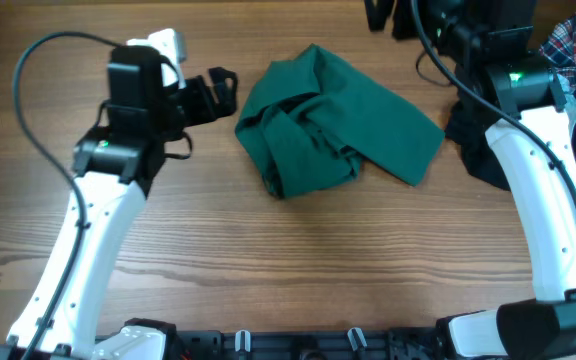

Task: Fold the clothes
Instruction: 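Grasp the green garment's left edge with the left gripper and drag left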

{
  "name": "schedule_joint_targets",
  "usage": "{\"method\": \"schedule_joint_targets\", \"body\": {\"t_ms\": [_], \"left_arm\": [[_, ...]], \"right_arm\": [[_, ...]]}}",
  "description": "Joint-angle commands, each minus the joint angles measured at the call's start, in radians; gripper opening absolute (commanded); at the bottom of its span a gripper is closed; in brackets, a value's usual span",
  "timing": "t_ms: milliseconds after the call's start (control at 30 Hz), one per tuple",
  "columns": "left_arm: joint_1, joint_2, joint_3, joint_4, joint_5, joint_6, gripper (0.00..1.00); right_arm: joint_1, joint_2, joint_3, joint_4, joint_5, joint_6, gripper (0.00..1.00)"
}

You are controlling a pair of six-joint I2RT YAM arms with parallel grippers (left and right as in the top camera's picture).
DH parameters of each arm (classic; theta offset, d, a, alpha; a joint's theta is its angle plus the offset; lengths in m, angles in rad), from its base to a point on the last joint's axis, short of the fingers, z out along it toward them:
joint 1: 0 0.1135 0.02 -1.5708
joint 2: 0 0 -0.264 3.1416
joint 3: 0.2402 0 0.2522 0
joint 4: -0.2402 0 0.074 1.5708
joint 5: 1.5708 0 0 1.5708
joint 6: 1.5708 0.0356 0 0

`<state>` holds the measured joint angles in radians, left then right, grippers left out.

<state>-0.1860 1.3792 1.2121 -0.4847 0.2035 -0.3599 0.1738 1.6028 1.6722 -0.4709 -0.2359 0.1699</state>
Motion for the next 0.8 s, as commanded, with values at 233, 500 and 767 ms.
{"method": "schedule_joint_targets", "body": {"t_ms": [233,500,767], "left_arm": [[-0.146,0.259,0.014,0.132,-0.13,0.069,0.95],[-0.146,0.443,0.014,0.389,-0.202,0.184,0.97],[-0.18,0.497,0.014,0.5,-0.202,0.472,0.93]], "right_arm": [[-0.081,0.064,-0.018,-0.225,0.083,-0.014,1.0],[-0.12,0.064,-0.031,-0.276,0.083,-0.015,0.99],[-0.122,0.075,-0.031,-0.283,0.083,-0.013,0.99]]}}
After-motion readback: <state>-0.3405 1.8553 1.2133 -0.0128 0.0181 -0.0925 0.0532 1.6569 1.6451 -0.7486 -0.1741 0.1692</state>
